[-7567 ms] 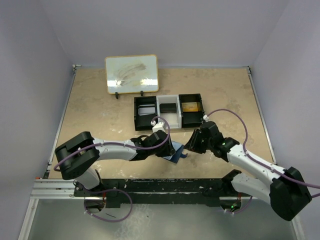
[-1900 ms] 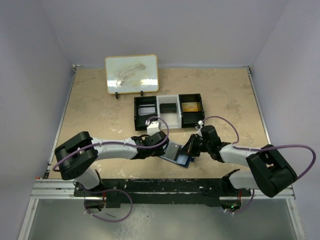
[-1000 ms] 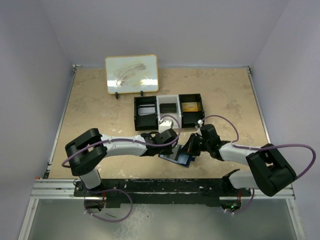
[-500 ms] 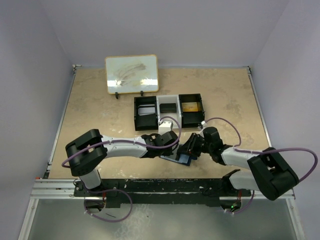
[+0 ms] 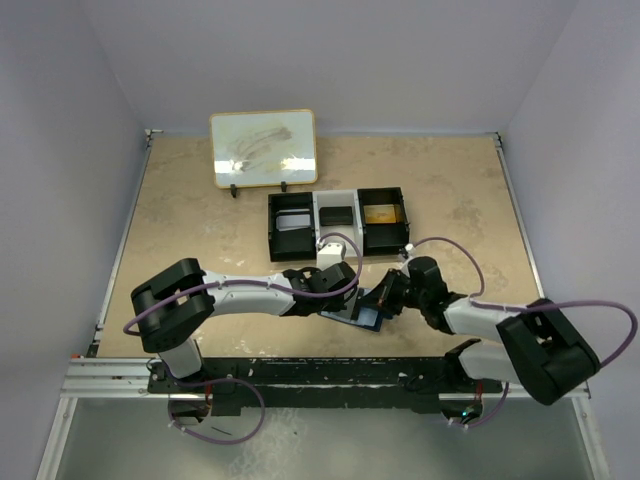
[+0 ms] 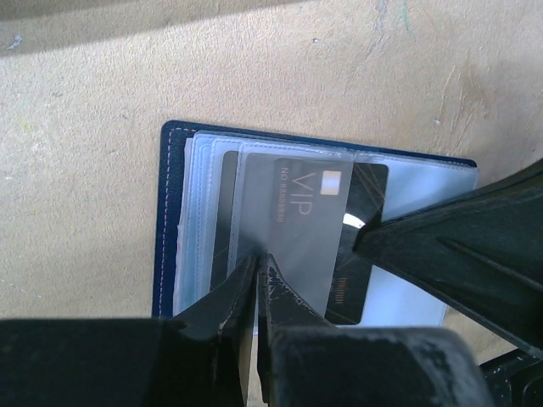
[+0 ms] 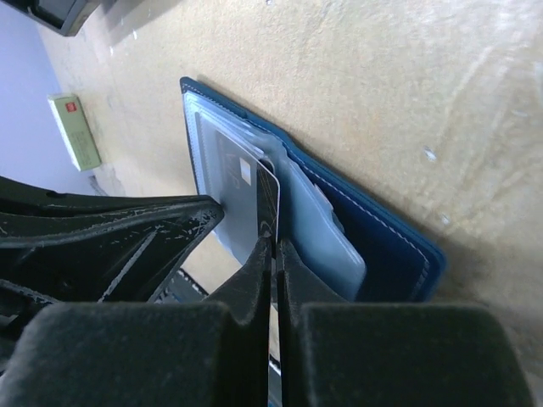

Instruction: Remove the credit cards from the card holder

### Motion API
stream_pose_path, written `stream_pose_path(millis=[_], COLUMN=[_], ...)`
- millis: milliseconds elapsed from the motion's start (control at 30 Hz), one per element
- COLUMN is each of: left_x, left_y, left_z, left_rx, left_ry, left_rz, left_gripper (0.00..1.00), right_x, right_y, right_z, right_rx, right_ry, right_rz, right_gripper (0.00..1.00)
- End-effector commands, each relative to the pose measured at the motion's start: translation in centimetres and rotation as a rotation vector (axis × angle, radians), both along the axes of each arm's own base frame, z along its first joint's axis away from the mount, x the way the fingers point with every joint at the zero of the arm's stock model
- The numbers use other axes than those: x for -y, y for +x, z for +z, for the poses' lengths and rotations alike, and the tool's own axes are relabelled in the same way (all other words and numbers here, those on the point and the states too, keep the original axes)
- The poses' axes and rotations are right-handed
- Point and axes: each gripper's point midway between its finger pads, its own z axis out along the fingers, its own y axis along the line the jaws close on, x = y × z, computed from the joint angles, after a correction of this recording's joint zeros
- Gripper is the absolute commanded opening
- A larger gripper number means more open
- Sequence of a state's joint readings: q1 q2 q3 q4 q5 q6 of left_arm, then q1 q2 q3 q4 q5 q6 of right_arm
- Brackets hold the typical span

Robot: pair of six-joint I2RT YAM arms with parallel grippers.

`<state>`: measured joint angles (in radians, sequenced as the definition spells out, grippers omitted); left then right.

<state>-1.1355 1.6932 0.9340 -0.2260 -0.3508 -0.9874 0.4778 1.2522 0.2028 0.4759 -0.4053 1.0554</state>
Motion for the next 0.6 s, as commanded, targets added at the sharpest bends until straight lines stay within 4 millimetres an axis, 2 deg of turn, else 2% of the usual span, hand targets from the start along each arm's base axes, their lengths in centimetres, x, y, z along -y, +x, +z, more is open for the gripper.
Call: stream_pose_path(millis=[0, 167, 300, 400, 500, 567], left_x=[-4.0, -3.4, -2.2, 0.4, 2.0, 2.2], left_y=[-1.9, -1.7, -1.2, -0.8, -0.5, -0.4], left_z=[-3.5, -2.8, -1.2, 1.5, 3.4, 3.0], left_rx=[-0.069, -0.048, -0.019, 0.037, 0.091, 0.091], left_ry=[0.176, 0.149, 0.093, 0.005, -0.008, -0.004], left_rz=[0.001, -0.012, -0.025, -0.084, -0.12, -0.12], left_gripper=[0.02, 0.03, 0.17, 0.28, 0.31, 0.31], right_x=[2.2, 2.2, 1.8, 1.7, 1.7, 1.6], right_y=[0.6, -0.4, -0.7, -0.3, 0.1, 0.3], right_z=[0.0, -0.3, -0.7, -0.8, -0.7, -0.6], right_rx=[0.034, 0.015, -0.003, -0.009, -0.006, -0.004], right_ry=[-0.122, -0.114, -0.095, -0.101, -0.107, -0.107], right_rz=[-0.059, -0.024, 0.0, -0.005, -0.012, -0.014], right_gripper=[0.0, 0.0, 0.0, 0.0, 0.0, 0.0])
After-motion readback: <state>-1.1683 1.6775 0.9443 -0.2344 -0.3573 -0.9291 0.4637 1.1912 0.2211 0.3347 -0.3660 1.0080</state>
